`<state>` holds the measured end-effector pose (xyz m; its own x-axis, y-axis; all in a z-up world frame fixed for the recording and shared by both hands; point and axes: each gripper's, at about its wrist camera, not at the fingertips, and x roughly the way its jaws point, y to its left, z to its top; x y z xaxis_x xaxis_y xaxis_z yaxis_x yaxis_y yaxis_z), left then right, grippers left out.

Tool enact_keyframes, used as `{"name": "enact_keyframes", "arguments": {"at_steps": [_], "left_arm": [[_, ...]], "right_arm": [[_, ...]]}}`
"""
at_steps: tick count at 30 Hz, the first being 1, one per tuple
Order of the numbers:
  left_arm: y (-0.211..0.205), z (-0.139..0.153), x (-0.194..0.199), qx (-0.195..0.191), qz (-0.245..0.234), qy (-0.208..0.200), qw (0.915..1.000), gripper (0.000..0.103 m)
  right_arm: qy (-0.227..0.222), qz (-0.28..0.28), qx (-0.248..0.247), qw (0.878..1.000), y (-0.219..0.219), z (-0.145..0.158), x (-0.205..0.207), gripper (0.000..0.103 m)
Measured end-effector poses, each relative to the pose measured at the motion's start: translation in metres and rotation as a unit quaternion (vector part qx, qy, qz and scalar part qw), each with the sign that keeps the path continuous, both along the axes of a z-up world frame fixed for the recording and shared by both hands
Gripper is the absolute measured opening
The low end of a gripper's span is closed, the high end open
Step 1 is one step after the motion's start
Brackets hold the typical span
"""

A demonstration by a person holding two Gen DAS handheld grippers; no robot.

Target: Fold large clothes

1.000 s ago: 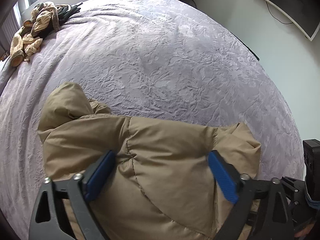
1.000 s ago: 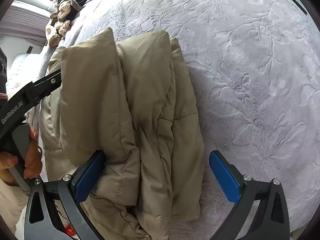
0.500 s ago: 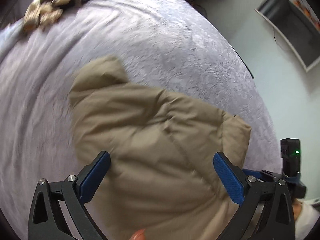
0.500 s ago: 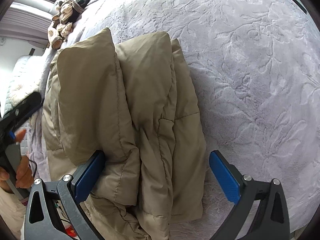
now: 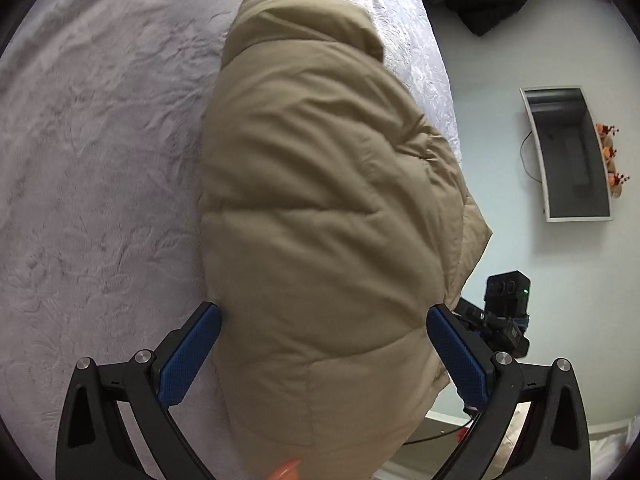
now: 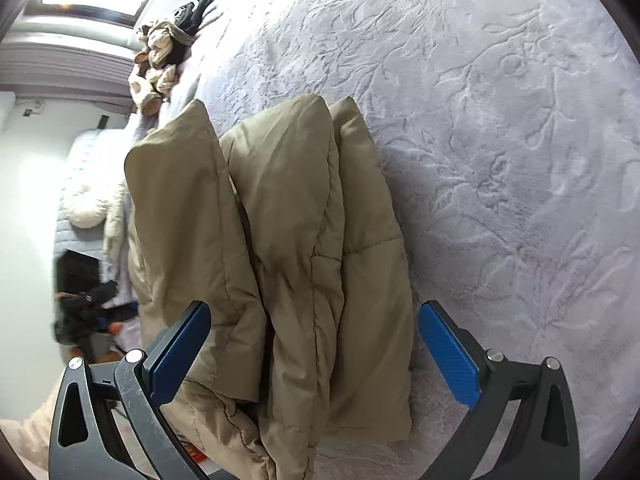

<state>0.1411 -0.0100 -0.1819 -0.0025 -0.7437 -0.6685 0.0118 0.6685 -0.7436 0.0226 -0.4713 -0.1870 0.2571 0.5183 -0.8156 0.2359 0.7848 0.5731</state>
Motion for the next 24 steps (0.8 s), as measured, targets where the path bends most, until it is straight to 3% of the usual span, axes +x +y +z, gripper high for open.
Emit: {"name": "enact_keyframes", "arguments": {"at_steps": [4, 7, 13, 21, 24], "left_arm": [[0.005, -0.017, -0.003, -0.032, 0.001, 0.021, 0.9993, 0.103], [0.003, -0.025, -0.002, -0.033, -0.003, 0.024, 0.9992, 0.103], [-0.013, -0.048, 0.001, -0.032, -0.025, 0.027, 0.9988, 0.103], [-0.034, -0.059, -0.002, -0.038, -0.017, 0.035, 0.9985, 0.103], [-0.046, -0.056, -0.005, -0.023, -0.018, 0.032, 0.9991, 0.103]], "right_arm": [[0.003, -0.005, 0.038, 0.999, -0.008, -0.008, 0.004, 0.103], [0.008, 0.014, 0.065, 0.998, -0.008, -0.018, 0.01, 0.103], [0.027, 0.086, 0.039, 0.995, 0.008, -0.038, 0.032, 0.103], [0.033, 0.075, 0.17, 0.982, 0.017, -0.069, 0.062, 0.103], [0.039, 0.088, 0.162, 0.982, 0.036, -0.074, 0.068, 0.103]]}}
